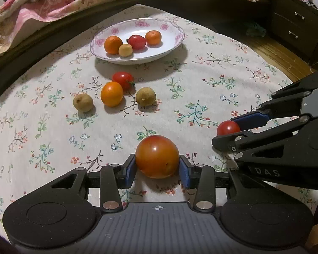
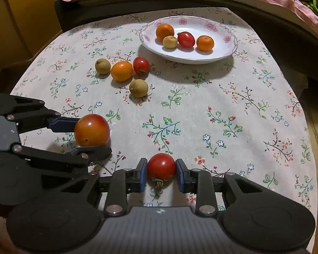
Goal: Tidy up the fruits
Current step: 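Lift both held tomatoes and carry them toward the white bowl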
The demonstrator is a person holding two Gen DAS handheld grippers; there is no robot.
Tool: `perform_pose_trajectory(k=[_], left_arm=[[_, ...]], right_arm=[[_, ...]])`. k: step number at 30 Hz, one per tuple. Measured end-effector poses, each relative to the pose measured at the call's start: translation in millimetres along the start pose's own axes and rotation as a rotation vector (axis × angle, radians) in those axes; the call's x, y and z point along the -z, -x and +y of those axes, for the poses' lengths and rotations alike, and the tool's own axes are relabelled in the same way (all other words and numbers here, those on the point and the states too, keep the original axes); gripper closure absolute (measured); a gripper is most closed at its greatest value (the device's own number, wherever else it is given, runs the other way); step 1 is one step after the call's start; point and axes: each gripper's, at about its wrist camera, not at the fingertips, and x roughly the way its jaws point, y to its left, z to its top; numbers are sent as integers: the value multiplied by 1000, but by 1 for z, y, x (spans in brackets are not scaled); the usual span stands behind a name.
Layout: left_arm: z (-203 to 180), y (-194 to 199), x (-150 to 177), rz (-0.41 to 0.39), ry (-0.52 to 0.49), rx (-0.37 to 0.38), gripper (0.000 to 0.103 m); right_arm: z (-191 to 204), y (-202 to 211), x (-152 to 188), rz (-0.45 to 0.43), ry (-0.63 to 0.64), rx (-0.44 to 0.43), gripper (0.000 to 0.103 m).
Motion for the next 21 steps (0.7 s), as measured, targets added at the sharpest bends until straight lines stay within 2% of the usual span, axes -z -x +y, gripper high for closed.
perform_pose_trajectory(k=[21], left_arm=[[5,8,-14,-65,17,-33,54]], right_arm=[[-8,8,-21,-65,-50,-4,71]])
